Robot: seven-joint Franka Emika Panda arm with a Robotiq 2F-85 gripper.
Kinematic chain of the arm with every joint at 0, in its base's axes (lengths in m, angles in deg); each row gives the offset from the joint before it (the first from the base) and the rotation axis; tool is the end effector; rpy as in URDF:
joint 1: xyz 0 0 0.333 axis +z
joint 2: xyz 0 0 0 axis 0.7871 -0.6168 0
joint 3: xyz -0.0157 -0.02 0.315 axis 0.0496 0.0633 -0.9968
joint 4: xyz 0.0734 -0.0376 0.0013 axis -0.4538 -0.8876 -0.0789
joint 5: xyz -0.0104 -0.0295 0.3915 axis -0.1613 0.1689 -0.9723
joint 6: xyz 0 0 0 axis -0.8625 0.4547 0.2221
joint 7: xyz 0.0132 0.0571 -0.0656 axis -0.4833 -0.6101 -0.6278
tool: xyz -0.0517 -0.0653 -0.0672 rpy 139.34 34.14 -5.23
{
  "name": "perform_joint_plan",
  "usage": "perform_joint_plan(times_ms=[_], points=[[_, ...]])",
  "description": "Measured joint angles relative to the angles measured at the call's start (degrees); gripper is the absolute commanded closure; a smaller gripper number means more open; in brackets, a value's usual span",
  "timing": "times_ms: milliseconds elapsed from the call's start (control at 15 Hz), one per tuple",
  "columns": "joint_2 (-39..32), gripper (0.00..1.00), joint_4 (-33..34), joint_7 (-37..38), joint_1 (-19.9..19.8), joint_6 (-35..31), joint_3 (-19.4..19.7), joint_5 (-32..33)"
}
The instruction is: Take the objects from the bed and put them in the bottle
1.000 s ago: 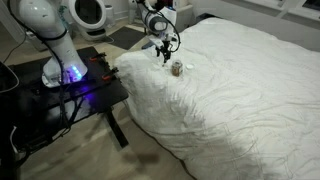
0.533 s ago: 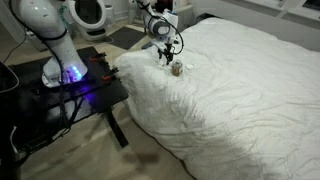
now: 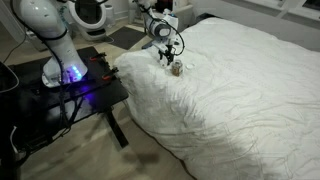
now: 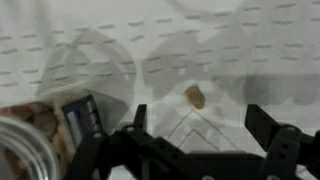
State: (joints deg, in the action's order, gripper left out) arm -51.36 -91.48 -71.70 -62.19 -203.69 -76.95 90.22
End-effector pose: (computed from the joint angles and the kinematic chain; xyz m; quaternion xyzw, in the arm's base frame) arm 0.6101 -0.1324 0.0797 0.9995 0.0105 -0.0242 0.0169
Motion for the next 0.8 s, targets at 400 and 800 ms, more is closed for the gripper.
perform_joint_plan(times_ms=[400,800], points=[[-1.1,0.0,0.6,0.0,0.1,0.0,0.0,0.0],[-1.8,0.0,1.1,0.0,0.0,0.0,0.0,0.0]])
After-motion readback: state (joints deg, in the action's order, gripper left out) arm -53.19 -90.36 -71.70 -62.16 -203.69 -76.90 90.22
